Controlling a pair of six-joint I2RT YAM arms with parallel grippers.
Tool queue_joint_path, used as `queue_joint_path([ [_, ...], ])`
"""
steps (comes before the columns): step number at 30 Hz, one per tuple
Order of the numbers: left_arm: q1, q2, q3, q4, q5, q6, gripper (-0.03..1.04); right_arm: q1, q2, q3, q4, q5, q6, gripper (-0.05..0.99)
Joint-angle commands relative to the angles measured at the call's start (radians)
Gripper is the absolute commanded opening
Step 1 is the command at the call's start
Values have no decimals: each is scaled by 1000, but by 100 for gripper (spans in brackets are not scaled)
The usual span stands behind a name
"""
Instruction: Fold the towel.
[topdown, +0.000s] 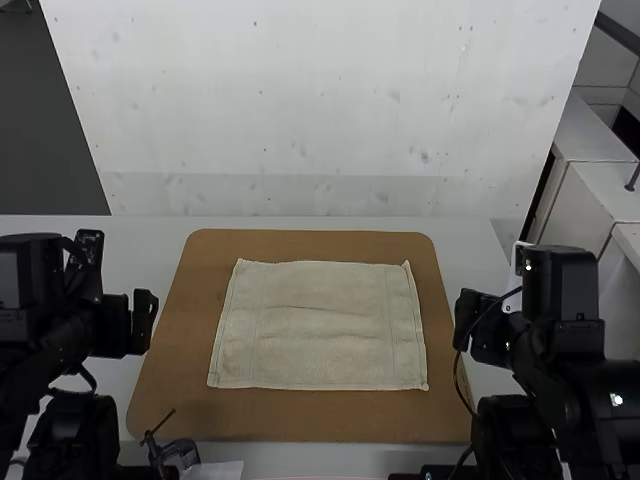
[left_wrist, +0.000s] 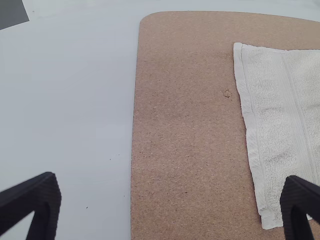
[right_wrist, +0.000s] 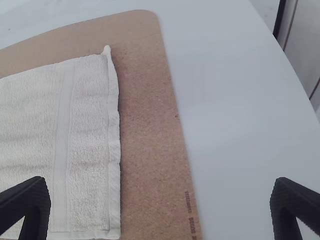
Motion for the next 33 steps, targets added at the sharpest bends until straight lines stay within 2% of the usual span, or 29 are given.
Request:
queue_joint_path([
  [1,16,-31,17,25,47,-47,98,15,-11,-2,9,-106,-43,96],
  [14,16,-31,17,27,46,-51,98,15,-13,-2,7,-105,-37,96],
  [19,11,-31,17,30,17,-68,98,12,-20,-2,12,-100,-19,96],
  [25,1,71,19,48,41,-67,98,27,85,28,41,-105,-16,96],
  [31,-18,320,99,128,44,-65,94,26,374,24,221,-106,-16,93],
  [33,-41,410,109,168,40,-59,92,26,503,31,290,-106,-5,93],
])
